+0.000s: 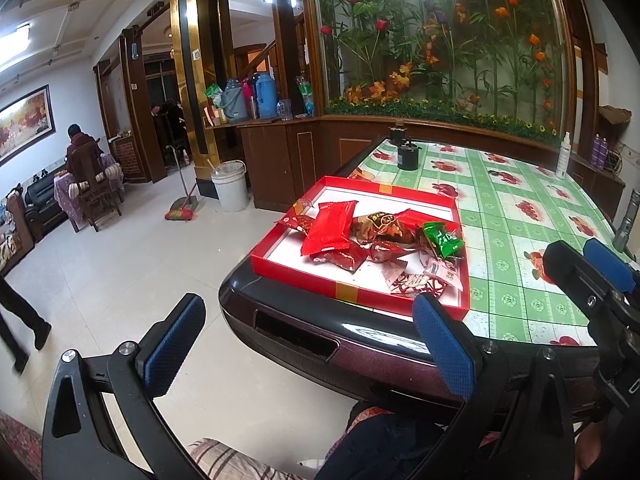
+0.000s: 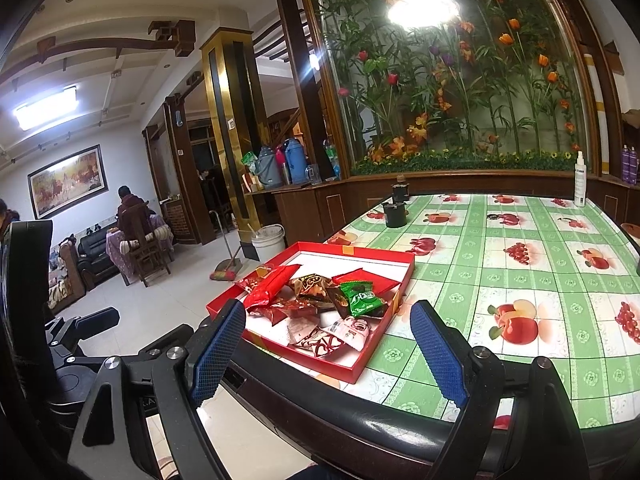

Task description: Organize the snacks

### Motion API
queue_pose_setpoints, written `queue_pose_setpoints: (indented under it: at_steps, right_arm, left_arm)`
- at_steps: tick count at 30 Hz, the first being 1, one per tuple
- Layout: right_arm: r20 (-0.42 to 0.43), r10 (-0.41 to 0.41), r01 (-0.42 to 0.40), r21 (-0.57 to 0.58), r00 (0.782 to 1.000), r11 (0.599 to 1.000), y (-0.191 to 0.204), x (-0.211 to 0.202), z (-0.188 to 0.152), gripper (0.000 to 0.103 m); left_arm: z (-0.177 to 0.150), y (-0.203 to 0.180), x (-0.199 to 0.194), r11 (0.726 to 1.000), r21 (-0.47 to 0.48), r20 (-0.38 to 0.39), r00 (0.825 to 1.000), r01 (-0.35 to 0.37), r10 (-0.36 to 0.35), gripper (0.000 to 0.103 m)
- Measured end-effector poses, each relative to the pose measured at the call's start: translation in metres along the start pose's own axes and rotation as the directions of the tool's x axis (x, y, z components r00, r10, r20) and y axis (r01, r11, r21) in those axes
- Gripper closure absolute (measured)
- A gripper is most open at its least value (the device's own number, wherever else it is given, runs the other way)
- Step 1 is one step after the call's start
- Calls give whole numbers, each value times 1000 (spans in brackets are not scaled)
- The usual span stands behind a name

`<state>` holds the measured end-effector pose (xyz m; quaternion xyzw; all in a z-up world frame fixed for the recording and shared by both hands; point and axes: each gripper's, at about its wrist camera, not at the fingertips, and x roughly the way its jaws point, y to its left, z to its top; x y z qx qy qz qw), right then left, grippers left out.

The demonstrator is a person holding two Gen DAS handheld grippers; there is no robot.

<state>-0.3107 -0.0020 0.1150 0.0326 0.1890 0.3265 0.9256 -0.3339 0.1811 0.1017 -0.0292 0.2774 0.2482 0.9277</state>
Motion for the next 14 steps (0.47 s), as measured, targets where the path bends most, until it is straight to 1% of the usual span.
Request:
queue_pose_setpoints:
  at_steps: [6,14]
  right_arm:
    - [-8,3,-3,-7,1000,1000,-1,0,-1,17]
    - [-14,2,-2,-5,1000,1000,-2,1,-1,17]
  left_arm:
    - [-3,-2,3,1000,-1,-17,1000,5,-5,0]
    - [-3,-5,0,1000,2,17,1000,-1,1,0]
